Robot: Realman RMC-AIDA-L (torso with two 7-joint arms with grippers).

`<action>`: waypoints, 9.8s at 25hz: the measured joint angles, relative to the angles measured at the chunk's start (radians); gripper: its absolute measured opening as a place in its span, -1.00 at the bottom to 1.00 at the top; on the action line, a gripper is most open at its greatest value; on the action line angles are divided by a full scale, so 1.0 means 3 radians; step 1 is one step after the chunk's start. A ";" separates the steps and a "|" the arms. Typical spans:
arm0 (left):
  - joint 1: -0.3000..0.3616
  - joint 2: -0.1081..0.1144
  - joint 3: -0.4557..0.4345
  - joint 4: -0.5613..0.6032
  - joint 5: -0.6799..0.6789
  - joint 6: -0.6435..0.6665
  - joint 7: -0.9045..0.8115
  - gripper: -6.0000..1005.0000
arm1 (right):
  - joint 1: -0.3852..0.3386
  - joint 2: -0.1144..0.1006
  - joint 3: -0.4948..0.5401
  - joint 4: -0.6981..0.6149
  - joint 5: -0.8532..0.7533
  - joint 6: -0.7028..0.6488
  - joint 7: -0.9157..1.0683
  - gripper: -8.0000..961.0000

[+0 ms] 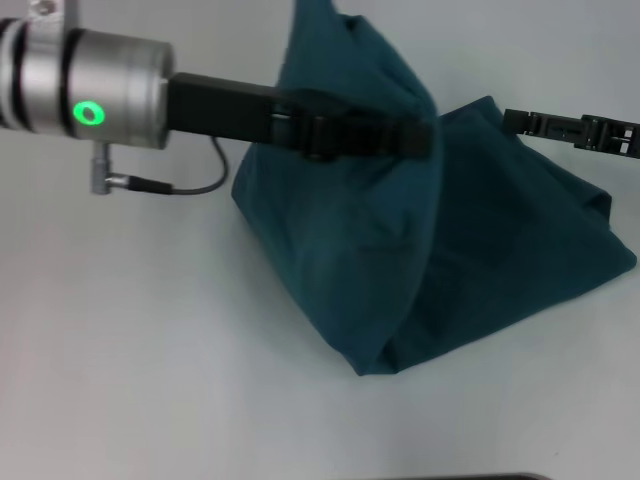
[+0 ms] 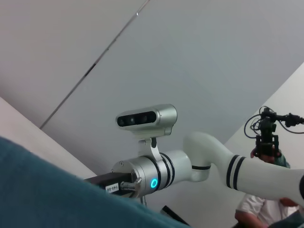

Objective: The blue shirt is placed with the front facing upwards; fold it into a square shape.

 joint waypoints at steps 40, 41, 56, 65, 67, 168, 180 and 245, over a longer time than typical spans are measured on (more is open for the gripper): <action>-0.0185 -0.0041 0.0986 0.0633 -0.1112 -0.1194 0.0073 -0.54 | -0.0131 -0.0190 0.0039 -0.0040 0.0176 -0.0027 0.0097 0.94; -0.0139 -0.0037 0.0982 0.0593 -0.1132 -0.1191 0.0073 -0.47 | -0.0137 -0.0209 0.0034 -0.0040 0.0178 -0.0033 0.0104 0.94; 0.0919 0.0102 0.0999 -0.0393 -0.1041 -0.0964 0.0080 0.71 | -0.0056 -0.0389 -0.0431 -0.0051 -0.0193 -0.0216 0.0765 0.94; 0.1288 0.0161 0.0710 -0.0424 -0.1046 -0.0960 0.0257 0.93 | 0.0047 -0.0394 -0.0561 -0.0010 -0.0291 -0.0221 0.0931 0.93; 0.1317 0.0175 0.0702 -0.0424 -0.1038 -0.0949 0.0268 0.93 | 0.0065 -0.0384 -0.0635 -0.0006 -0.0292 -0.0178 0.0957 0.93; 0.1346 0.0391 0.0600 -0.0088 -0.0525 -0.0720 0.0620 0.91 | 0.0196 -0.0232 -0.0814 -0.0443 0.0354 -0.0859 0.0428 -0.93; 0.1331 0.0391 0.0590 -0.0087 -0.0517 -0.0715 0.0608 0.91 | 0.0123 -0.0295 -0.0661 -0.0565 0.0419 -0.1050 0.0461 -0.91; 0.0689 0.0075 0.0719 0.0327 0.0003 -0.1795 0.0030 0.91 | -0.0066 -0.0248 -0.0547 -0.0497 0.0026 -0.0048 0.0599 0.70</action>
